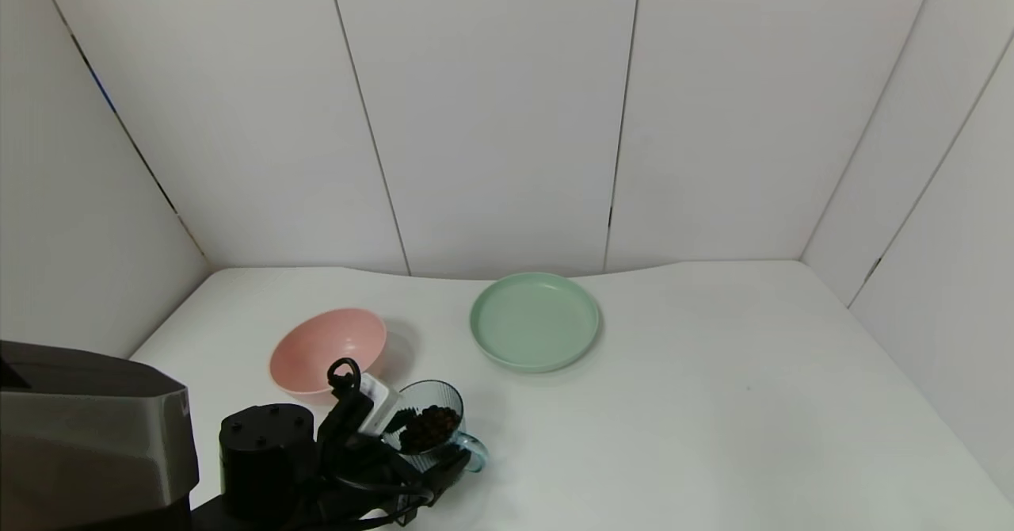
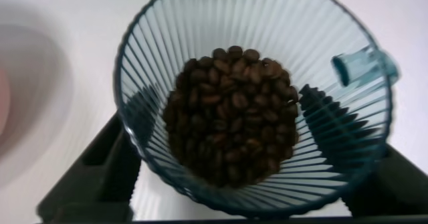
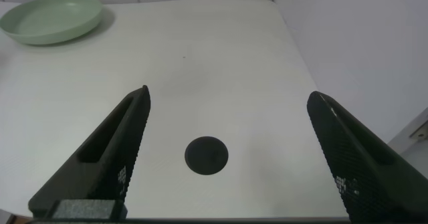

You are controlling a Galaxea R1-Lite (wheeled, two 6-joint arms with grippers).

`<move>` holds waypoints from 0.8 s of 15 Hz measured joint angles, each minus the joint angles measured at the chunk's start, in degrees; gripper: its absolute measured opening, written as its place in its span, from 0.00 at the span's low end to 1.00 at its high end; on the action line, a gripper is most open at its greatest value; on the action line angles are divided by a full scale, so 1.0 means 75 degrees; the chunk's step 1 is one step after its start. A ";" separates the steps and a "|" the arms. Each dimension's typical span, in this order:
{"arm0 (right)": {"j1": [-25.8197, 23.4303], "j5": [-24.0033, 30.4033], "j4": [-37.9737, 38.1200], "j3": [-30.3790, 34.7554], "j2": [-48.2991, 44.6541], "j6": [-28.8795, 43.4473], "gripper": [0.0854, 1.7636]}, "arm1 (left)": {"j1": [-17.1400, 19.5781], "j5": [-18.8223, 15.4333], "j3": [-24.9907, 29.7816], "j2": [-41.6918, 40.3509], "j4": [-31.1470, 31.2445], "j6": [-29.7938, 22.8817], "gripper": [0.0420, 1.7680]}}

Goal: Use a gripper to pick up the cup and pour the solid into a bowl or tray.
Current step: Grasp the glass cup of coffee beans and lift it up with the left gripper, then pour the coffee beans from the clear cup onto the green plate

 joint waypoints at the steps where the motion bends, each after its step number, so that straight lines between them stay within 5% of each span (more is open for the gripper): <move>1: 0.0000 -0.0003 0.0000 0.0000 0.0000 0.0000 0.97 | 0.0003 -0.0008 0.0000 -0.0008 0.0007 0.0003 0.78; 12: 0.0000 0.0000 0.0000 0.0000 0.0000 -0.0003 0.97 | 0.0026 0.0000 -0.0041 -0.0127 -0.0002 0.0003 0.74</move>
